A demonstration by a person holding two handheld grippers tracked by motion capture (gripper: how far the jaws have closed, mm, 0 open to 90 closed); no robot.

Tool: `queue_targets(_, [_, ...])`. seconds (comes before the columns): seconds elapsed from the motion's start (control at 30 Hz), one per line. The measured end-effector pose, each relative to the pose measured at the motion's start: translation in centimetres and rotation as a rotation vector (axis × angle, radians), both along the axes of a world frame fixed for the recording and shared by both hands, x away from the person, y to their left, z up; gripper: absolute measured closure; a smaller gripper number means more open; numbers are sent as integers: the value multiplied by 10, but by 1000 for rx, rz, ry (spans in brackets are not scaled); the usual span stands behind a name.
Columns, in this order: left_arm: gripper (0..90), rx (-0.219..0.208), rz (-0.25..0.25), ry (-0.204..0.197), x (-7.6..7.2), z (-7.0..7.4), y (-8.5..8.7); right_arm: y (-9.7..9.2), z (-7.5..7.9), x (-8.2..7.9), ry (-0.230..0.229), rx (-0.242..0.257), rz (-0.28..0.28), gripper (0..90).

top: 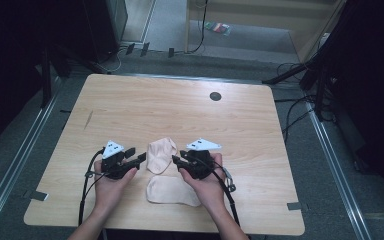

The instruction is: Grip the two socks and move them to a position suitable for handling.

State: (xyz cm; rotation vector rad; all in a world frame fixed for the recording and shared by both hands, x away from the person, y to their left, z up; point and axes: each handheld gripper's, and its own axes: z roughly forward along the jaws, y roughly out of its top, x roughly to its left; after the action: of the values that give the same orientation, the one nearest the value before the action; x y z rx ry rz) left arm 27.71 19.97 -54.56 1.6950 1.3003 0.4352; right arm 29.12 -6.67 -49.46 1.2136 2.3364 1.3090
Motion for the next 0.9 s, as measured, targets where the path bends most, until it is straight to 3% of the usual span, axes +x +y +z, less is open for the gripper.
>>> queue_targets(0.17, [482, 2, 5, -2, -1, 0, 1, 21, -10, 9, 28, -31, 1, 679])
queue_targets(0.3, [483, -4, 1, 0, -1, -1, 0, 39, -29, 22, 60, -92, -27, 686])
queue_targets(0.5, [486, -2, -4, 6, -1, -1, 0, 47, -41, 26, 70, -149, -25, 688])
queue_targets(0.57, [487, -3, -3, 8, 0, -2, -1, 49, -42, 24, 56, -200, -20, 798])
queue_targets(0.67, [488, -4, -4, 12, 0, -2, -2, 49, -40, 23, 43, -204, -8, 879])
queue_targets(0.9, [484, -27, -24, 12, 0, -2, -1, 42, -24, 23, 28, -146, -12, 892])
